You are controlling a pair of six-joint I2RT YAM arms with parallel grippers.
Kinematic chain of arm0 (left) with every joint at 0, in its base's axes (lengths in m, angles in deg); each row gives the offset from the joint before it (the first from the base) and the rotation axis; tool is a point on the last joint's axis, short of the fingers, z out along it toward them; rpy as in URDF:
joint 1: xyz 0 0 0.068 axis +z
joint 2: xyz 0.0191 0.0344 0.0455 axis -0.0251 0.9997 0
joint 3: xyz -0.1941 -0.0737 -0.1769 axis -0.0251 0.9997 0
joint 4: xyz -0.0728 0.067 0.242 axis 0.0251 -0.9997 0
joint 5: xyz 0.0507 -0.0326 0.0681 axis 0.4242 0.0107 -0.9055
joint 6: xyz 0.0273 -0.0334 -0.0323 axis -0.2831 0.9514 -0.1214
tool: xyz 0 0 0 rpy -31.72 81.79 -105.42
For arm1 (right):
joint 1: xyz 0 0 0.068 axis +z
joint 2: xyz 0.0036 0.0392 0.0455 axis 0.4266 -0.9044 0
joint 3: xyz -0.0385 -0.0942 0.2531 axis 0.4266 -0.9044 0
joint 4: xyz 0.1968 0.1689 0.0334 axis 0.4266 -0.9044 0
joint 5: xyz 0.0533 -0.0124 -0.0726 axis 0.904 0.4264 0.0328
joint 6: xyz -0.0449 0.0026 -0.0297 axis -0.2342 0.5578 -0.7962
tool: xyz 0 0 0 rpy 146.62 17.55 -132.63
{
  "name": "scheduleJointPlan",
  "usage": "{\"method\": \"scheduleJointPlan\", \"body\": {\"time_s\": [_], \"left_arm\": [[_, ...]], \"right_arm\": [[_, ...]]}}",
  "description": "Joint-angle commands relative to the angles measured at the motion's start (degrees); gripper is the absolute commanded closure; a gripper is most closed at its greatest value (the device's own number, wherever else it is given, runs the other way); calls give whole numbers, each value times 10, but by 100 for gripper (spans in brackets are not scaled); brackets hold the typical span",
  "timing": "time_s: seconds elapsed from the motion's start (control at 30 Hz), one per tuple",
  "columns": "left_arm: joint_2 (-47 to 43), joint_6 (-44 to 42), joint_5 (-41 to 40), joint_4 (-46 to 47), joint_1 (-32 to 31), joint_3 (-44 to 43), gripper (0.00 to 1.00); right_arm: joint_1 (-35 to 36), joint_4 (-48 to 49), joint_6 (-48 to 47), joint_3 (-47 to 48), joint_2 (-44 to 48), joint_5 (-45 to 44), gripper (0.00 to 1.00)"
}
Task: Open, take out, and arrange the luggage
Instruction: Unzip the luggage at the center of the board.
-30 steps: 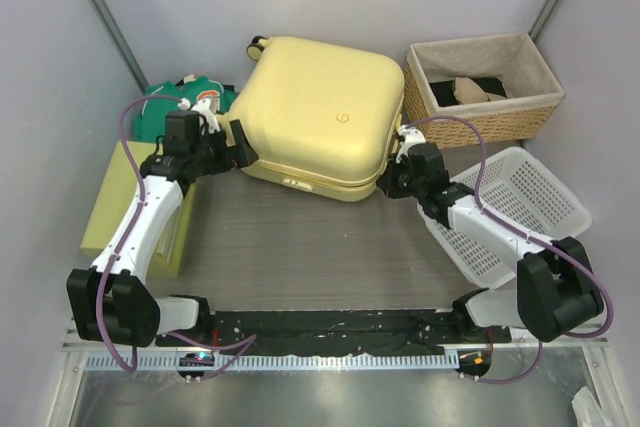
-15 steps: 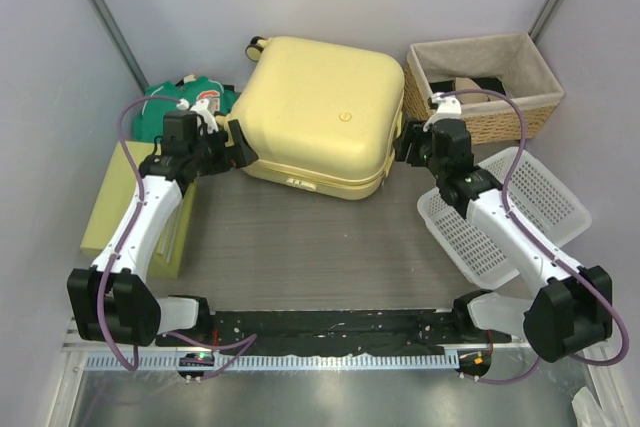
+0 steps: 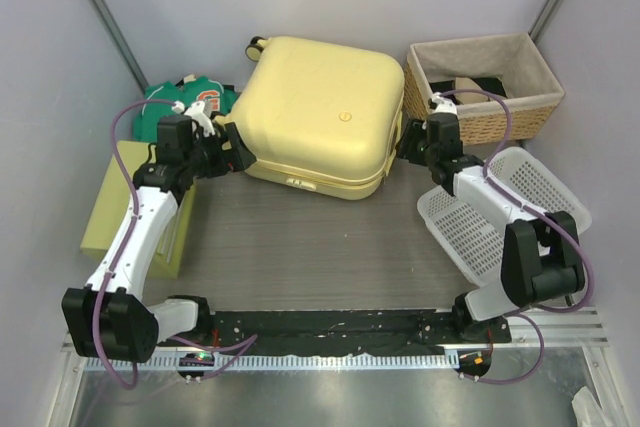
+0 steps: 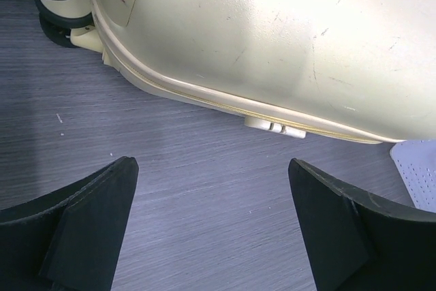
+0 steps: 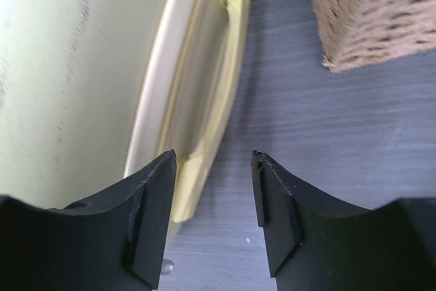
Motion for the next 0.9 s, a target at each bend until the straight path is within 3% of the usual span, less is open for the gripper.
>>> {"method": "scheduleJointPlan", "body": {"time_s": [0.0,0.47,0.87], "left_arm": [[-12,-12,2,9,4,1,3],[6,14,44,35,1,21,7],[-14,66,29,83,-12,45,10]], "right_arm": [[-2,90,27,12,-24,28,44],[-3,104,29,60,-162,53,45],[-3,123,53,-1,-156,54,49]]}}
